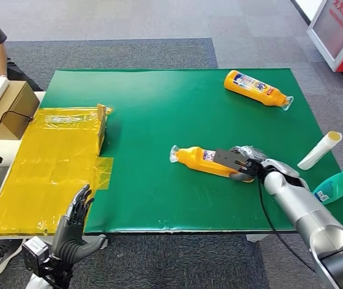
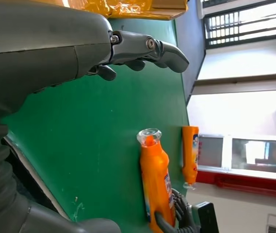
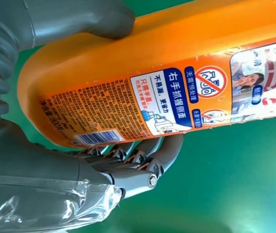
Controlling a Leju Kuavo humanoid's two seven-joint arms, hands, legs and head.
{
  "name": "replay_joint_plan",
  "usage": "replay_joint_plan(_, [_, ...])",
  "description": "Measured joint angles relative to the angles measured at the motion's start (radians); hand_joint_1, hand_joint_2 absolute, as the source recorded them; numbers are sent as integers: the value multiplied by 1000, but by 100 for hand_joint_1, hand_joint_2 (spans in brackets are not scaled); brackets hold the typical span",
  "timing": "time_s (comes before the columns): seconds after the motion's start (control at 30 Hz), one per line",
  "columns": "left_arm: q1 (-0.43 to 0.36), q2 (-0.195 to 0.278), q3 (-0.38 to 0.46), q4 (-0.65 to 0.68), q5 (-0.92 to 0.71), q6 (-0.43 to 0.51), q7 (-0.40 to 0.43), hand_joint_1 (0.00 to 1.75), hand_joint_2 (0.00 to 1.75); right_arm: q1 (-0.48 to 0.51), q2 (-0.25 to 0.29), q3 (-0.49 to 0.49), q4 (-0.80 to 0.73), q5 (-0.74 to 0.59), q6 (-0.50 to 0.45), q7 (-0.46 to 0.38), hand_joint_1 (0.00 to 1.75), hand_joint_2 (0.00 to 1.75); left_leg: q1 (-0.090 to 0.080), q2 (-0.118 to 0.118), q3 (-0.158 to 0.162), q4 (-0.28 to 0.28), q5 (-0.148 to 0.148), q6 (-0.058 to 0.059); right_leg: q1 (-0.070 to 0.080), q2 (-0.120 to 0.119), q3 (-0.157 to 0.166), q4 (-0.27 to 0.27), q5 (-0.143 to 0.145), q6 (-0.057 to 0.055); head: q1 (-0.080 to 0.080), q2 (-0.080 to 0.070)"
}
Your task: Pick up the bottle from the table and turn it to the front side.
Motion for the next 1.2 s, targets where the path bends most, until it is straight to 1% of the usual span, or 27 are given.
replay_joint_plan(0.17, [0, 0, 0, 1, 0, 4, 0, 0, 175, -2, 1, 10, -8, -13, -2, -13, 175, 175, 0, 0, 0, 0, 0, 0, 0, 0, 0, 0, 0, 0, 0, 0])
replay_joint_plan(0.3, [4, 0, 3, 1, 0, 8, 0, 0, 175, 24, -3, 15, -68, -52, -16, -25, 175, 175, 0, 0, 0, 0, 0, 0, 0, 0, -1, 0, 0, 0, 0, 0])
replay_joint_plan(0.43, [12, 0, 8, 1, 4, 5, 0, 0, 175, 93, -12, -13, -207, -122, -54, -51, 175, 175, 0, 0, -1, 0, 0, 0, 0, 0, -1, 0, 0, 0, 0, 0])
replay_joint_plan(0.53, [14, -3, 13, 0, 31, -11, 6, 0, 175, 176, -14, -51, -347, -177, -87, -80, 175, 175, 0, 0, -1, 0, 0, 0, 0, -1, -1, 0, -1, 0, 0, 0])
replay_joint_plan(0.67, [4, -10, 23, 1, 89, -42, 42, 0, 175, 276, -4, -93, -510, -228, -113, -118, 175, 175, 0, 0, -2, 0, -1, 0, 0, -1, -1, 0, -1, 0, 0, 0])
replay_joint_plan(0.8, [-39, -11, 25, 14, 170, -85, 127, 0, 175, 347, 37, -111, -603, -256, -132, -173, 175, 175, 0, 0, -2, 0, 0, 0, 0, -1, -2, 0, -1, 0, 0, 0])
replay_joint_plan(0.97, [-130, -8, 13, 60, 264, -145, 232, 0, 175, 393, 115, -101, -629, -247, -162, -218, 175, 175, 1, 0, -1, 0, 1, -1, 1, -1, -2, 0, 1, -1, 0, 0])
replay_joint_plan(1.1, [-193, 3, -21, 95, 299, -184, 283, 0, 175, 403, 165, -80, -622, -226, -180, -238, 175, 175, 1, 0, -1, 0, 2, 0, 1, -1, -2, 0, 1, -1, 0, 0])
replay_joint_plan(1.2, [-229, 11, -50, 115, 309, -196, 303, 0, 175, 406, 198, -56, -611, -208, -190, -246, 175, 175, 1, 0, -1, 0, 2, -1, 1, -1, -2, 0, 1, -1, 0, 0])
